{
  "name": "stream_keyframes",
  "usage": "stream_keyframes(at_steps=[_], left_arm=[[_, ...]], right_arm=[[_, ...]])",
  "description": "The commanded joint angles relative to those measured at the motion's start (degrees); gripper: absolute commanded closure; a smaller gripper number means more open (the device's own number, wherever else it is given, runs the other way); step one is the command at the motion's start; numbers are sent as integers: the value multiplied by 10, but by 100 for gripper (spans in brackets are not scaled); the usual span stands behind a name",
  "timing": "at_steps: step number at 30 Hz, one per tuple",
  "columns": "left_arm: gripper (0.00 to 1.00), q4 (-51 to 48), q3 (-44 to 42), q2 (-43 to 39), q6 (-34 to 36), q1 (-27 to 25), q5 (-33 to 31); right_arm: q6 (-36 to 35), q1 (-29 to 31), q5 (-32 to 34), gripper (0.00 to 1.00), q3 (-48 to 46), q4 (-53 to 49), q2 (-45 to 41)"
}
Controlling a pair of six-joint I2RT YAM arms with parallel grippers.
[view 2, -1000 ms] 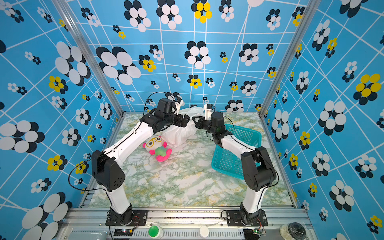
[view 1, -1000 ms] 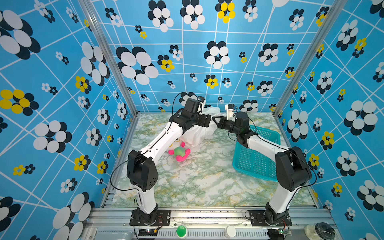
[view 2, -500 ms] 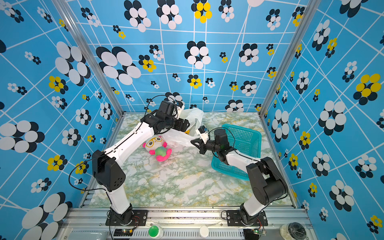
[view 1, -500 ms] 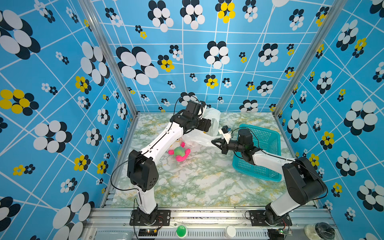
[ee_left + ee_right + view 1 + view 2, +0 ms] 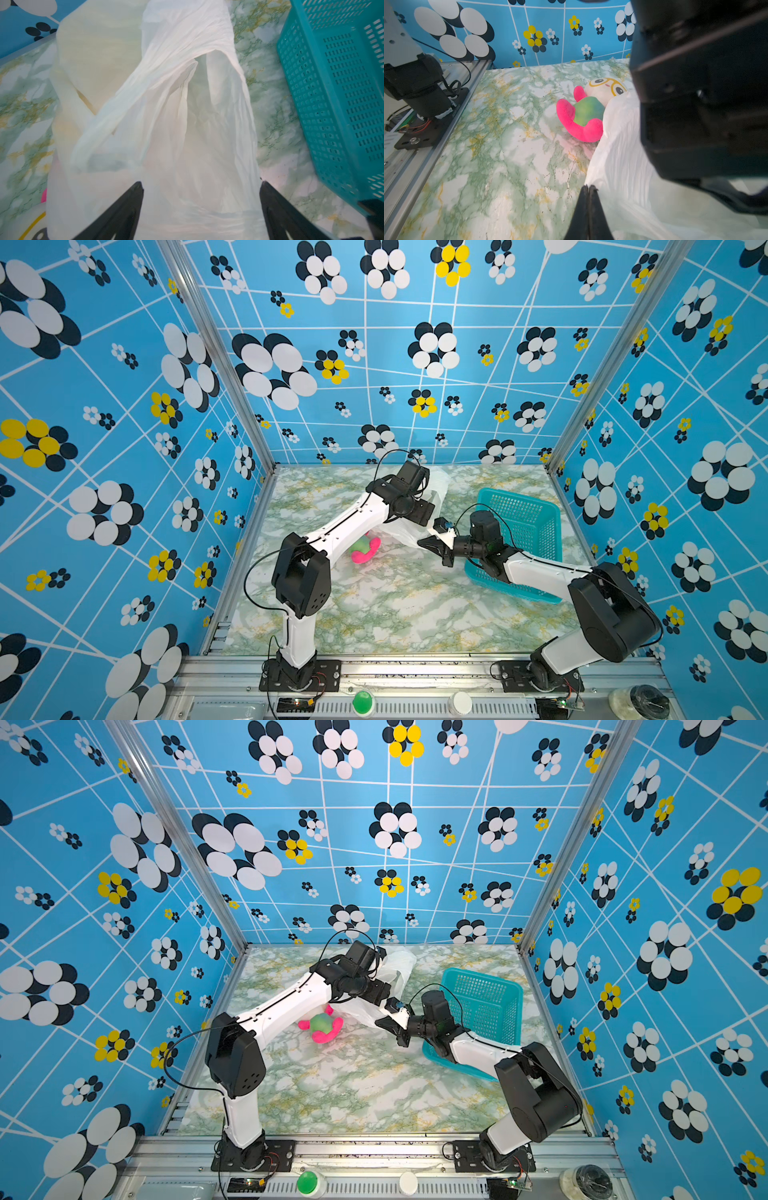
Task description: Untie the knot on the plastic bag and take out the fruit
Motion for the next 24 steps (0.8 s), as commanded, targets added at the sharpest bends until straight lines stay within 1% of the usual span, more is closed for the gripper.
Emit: stream_keyframes(at_steps=[1, 3, 5, 6, 8, 10, 12, 14, 15, 18, 20, 22, 23, 24], left_arm=[[11, -29, 21, 25, 9, 3, -28], [11, -35, 34, 37, 11, 1, -33], [11, -43, 46, 49, 15, -1, -40], [11, -46, 52, 54, 19, -3, -44], [10, -50, 59, 60, 26, -7, -56], [7, -48, 61, 62, 32, -11, -71], [4, -51, 65, 68, 39, -12, -82], [1, -59, 73, 79, 46, -13, -108], [1, -65, 79, 88, 48, -13, -132], [1, -86, 108, 120, 55, -13, -172], [1, -94, 131, 143, 61, -13, -169], [0, -100, 156, 166, 62, -13, -174], [4, -102, 165, 173, 61, -13, -179], [13, -102, 175, 180, 62, -12, -185]], right_arm=[[-45, 17, 31, 79, -35, 40, -40], [-41, 23, 56, 71, -45, 46, -57], [-22, 24, 79, 50, -49, 48, -73], [-12, 24, 99, 42, -53, 52, -84], [1, 24, 133, 34, -68, 72, -102], [13, 23, 159, 31, -101, 125, -122], [34, 23, 200, 28, -126, 180, -138], [56, 22, 271, 27, -132, 196, -152], [70, 22, 316, 27, -127, 195, -157], [113, 7, 406, 25, -120, 195, -162], [152, -14, 423, 25, -117, 202, -161], [195, -41, 425, 25, -120, 209, -162], [217, -52, 429, 25, -121, 212, -163], [240, -64, 442, 23, -121, 213, -163]])
